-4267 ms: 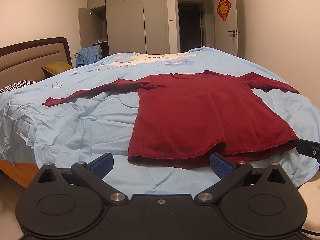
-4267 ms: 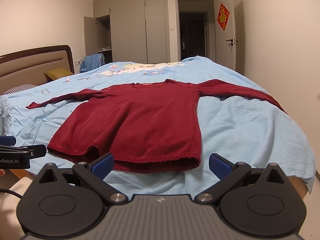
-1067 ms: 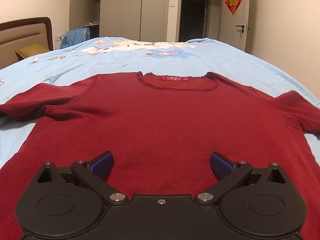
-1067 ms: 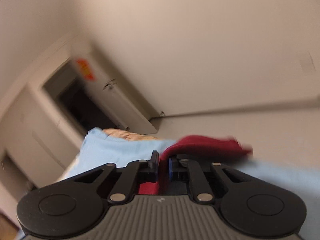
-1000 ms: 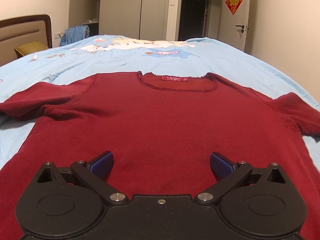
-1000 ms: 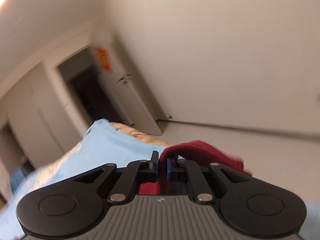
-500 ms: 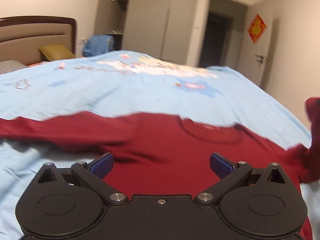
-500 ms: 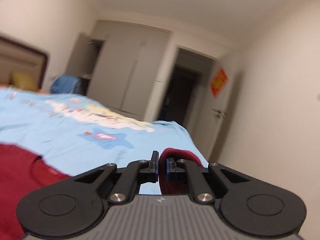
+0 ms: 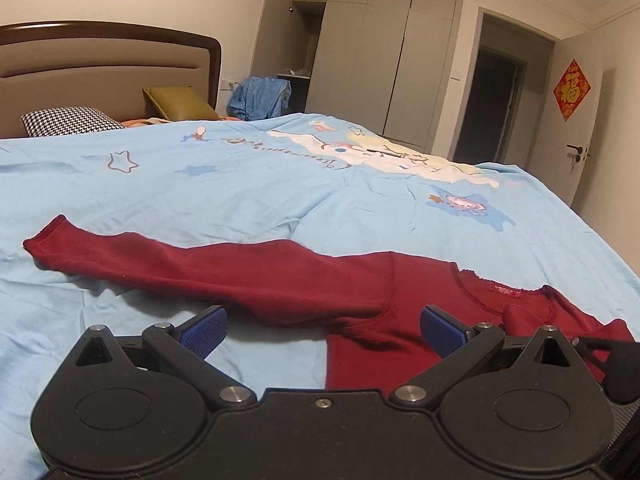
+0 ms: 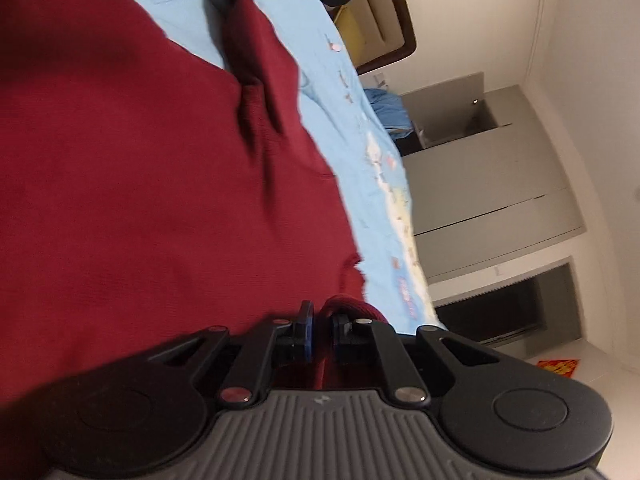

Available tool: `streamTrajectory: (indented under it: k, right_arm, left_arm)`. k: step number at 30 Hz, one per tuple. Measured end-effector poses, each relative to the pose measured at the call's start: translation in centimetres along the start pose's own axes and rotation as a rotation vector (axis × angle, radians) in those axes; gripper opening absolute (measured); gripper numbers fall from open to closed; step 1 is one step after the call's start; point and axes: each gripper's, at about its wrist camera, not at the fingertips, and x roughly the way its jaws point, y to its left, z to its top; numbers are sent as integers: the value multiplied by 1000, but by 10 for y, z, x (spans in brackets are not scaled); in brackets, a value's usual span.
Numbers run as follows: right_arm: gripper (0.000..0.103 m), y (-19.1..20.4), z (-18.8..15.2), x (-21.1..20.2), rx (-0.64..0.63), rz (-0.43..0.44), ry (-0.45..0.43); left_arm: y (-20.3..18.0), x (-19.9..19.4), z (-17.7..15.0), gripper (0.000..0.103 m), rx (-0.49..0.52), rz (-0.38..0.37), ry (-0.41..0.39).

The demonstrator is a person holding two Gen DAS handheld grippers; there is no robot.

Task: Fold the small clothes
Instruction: 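Lift the held sleeve with the right gripper and lay it across the sweater body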

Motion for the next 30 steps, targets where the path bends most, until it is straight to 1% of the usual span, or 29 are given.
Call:
streamTrajectory:
  k: [1, 2, 4, 5, 6, 7, 10, 13, 15, 16, 18, 21, 23, 24, 25, 26, 27, 28, 29, 30]
  right_arm:
    - [23, -3, 0, 0, 44, 27, 5]
    - [29, -8, 0, -2, 99, 51, 7]
    - [48, -22, -3, -3, 186, 78, 3]
    - [53, -28, -3, -7, 217, 87, 2]
    - [63, -35, -4, -9, 257, 99, -1]
    - [69, -42, -3, -9, 307, 119, -7]
    - [72, -66, -6, -20, 458, 205, -20]
    - [76, -86, -6, -21, 625, 289, -27]
    - [78, -99, -16, -33, 779, 356, -27]
    - [81, -104, -21, -34, 865, 391, -27]
    - [84, -114, -35, -36, 1046, 452, -17]
    - [84, -117, -68, -45, 1330, 500, 8]
    - [84, -124, -91, -49, 1494, 489, 8]
    - [80, -124, -96, -41, 1550, 463, 13]
    - [67, -126, -101, -40, 1580, 426, 26]
    - [58, -130, -102, -37, 1590, 388, 41]
    - [43, -133, -102, -34, 1590, 353, 59]
    - [36, -135, -101, -31, 1583, 326, 69]
    - [34, -136, -97, -26, 1564, 302, 65]
    - [28, -137, -91, -23, 1530, 275, 57]
  left_arm:
    - [1, 0, -3, 102, 2, 2, 3]
    - [2, 1, -5, 102, 4, 5, 6]
    - [3, 3, -6, 102, 2, 10, 17]
    - [2, 6, -8, 102, 0, 12, 26]
    - [2, 6, -9, 102, -4, 12, 30]
    - [2, 6, -9, 102, -9, 11, 31]
    - [4, 4, -8, 102, -14, 8, 26]
    - [8, 0, -6, 102, -13, 19, 16]
    - [14, -2, -5, 102, -26, 26, 13]
    - [17, -3, -5, 102, -34, 29, 11]
    - [24, -5, -4, 102, -51, 35, 9]
    - [32, -6, -6, 102, -66, 43, 15]
    - [36, -7, -8, 102, -72, 47, 19]
    - [38, -7, -9, 102, -74, 49, 23]
    - [39, -7, -10, 102, -75, 51, 27]
    - [41, -7, -11, 102, -75, 51, 30]
    - [42, -8, -12, 102, -75, 51, 31]
    - [43, -9, -12, 102, -75, 53, 31]
    - [44, -9, -13, 102, -76, 56, 33]
    - [46, -10, -13, 102, -79, 59, 33]
